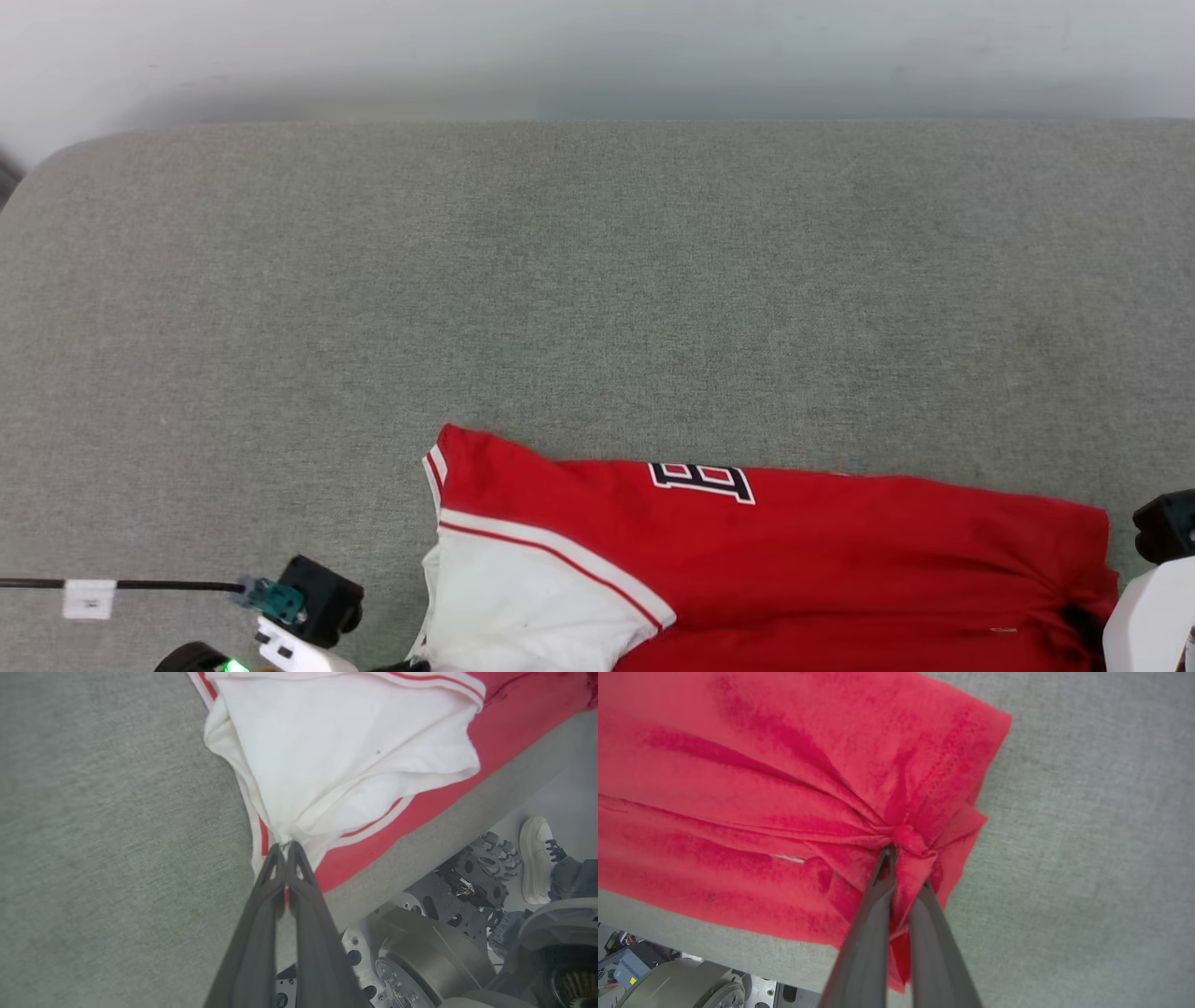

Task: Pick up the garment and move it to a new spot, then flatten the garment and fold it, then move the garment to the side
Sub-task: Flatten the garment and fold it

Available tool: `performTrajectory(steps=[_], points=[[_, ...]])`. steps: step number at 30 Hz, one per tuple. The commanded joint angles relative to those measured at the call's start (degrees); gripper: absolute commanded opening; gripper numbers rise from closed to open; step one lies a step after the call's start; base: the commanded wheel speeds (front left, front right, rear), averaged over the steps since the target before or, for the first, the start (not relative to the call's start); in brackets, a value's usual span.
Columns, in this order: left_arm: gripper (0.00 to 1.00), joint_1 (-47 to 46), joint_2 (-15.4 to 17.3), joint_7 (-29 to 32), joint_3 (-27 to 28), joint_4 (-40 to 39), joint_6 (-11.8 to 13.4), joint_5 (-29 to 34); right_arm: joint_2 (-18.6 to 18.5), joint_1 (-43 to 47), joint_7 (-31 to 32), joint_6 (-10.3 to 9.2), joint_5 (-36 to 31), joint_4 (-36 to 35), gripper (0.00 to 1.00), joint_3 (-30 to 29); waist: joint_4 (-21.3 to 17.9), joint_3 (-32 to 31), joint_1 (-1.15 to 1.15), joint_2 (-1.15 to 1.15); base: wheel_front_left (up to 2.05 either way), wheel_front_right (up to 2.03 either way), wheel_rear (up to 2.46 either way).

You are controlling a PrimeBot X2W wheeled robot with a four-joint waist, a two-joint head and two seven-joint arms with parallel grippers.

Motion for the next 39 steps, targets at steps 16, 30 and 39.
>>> performTrajectory(steps=[16, 30, 39], points=[[1.0, -1.8, -6.6, -4.3, -2.7, 9.1, -1.9, 3.1, -1.7, -0.6, -3.8, -0.01, 1.8, 4.5, 1.0, 3.6, 0.0, -1.7, 0.0, 0.0, 0.0, 0.0, 0.0], [1.0, -0.2, -10.4, -32.0, 11.0, 6.7, 3.9, 6.7, 2.7, 3.3, 4.5, -0.03, 0.1, -11.7, 1.0, -8.7, -0.8, -3.9, 0.0, 0.0, 0.0, 0.0, 0.0], [1.0, 1.3, -22.3, -39.4, 23.7, 6.5, 5.3, 26.2, 14.4, 2.7, 0.4, -0.02, -4.3, -4.7, 1.0, -17.0, 0.2, -3.0, 0.0, 0.0, 0.0, 0.0, 0.0]])
